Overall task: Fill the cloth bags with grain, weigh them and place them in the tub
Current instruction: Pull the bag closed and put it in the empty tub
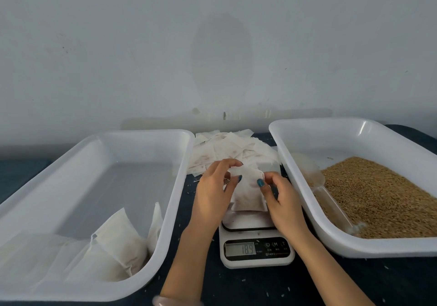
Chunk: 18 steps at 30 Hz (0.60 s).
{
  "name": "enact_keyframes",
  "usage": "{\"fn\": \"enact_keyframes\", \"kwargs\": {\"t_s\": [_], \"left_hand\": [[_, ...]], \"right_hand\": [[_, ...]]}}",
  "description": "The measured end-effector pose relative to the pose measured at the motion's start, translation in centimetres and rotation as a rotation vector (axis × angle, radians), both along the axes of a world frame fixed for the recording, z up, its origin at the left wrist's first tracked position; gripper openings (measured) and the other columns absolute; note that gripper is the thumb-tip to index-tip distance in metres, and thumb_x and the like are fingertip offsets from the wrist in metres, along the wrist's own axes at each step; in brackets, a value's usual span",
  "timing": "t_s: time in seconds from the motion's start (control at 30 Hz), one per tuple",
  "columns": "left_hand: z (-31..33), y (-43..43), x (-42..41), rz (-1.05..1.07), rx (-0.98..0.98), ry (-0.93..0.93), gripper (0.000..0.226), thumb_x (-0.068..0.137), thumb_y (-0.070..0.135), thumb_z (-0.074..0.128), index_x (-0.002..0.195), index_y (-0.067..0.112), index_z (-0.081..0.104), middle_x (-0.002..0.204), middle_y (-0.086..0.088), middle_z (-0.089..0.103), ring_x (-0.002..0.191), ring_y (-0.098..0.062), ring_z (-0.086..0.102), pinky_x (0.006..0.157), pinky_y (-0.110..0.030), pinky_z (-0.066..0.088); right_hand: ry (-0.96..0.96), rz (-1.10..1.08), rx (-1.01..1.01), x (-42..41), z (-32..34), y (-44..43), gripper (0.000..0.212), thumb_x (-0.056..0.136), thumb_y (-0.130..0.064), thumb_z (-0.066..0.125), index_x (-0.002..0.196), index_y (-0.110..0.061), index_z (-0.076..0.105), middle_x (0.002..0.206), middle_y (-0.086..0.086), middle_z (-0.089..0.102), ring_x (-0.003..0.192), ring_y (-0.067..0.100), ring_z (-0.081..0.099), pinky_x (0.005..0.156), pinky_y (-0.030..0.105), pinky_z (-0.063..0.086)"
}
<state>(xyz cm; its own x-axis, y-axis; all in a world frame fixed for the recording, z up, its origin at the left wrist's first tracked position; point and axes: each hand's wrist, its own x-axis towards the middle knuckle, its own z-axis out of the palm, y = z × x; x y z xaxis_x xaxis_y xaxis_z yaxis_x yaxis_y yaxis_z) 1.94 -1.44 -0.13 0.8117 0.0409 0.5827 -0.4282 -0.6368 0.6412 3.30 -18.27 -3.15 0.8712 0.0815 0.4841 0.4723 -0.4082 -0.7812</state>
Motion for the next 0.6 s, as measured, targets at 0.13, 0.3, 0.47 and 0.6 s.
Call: {"fn": "enact_keyframes", "kwargs": {"t_s": [0.13, 0.3, 0.47, 0.6], "left_hand": [[0.1, -0.1, -0.2, -0.014, 0.100, -0.023, 0.024, 0.092, 0.013, 0.068, 0.112, 0.024, 0.066, 0.113, 0.012, 0.058, 0.079, 0.000, 0.055, 0.070, -0.019, 0.052], [0.3, -0.4, -0.2, -0.025, 0.106, 0.001, 0.018, 0.089, 0.015, 0.071, 0.104, 0.019, 0.062, 0.106, 0.012, 0.057, 0.080, -0.007, 0.058, 0.073, -0.034, 0.056], [0.7, -0.3, -0.4, 0.019, -0.003, -0.036, 0.022, 0.086, 0.016, 0.076, 0.101, 0.022, 0.061, 0.086, 0.014, 0.067, 0.084, -0.001, 0.063, 0.071, -0.020, 0.053], [0.9, 0.2, -0.3, -0.032, -0.071, -0.079, 0.010, 0.086, 0.007, 0.074, 0.093, 0.014, 0.070, 0.087, 0.011, 0.071, 0.083, -0.004, 0.067, 0.072, -0.024, 0.056]], "right_hand": [[-0.033, -0.029, 0.015, -0.1, 0.1, 0.1, 0.013, 0.089, -0.051, 0.049, 0.081, -0.040, 0.050, 0.075, -0.019, 0.058, 0.072, 0.004, 0.054, 0.062, 0.016, 0.038], [-0.012, -0.054, 0.031, -0.2, 0.1, 0.2, 0.024, 0.089, -0.036, 0.062, 0.072, -0.039, 0.046, 0.067, -0.016, 0.054, 0.069, 0.005, 0.054, 0.063, 0.021, 0.037], [0.041, -0.041, 0.052, -0.7, 0.5, 0.5, 0.024, 0.090, -0.031, 0.067, 0.072, -0.033, 0.051, 0.072, -0.011, 0.059, 0.073, 0.006, 0.058, 0.066, 0.020, 0.039], [0.043, 0.018, 0.096, -1.3, 1.2, 0.5, 0.035, 0.081, -0.062, 0.066, 0.095, -0.030, 0.064, 0.091, -0.014, 0.068, 0.092, 0.006, 0.064, 0.081, 0.025, 0.049]]}}
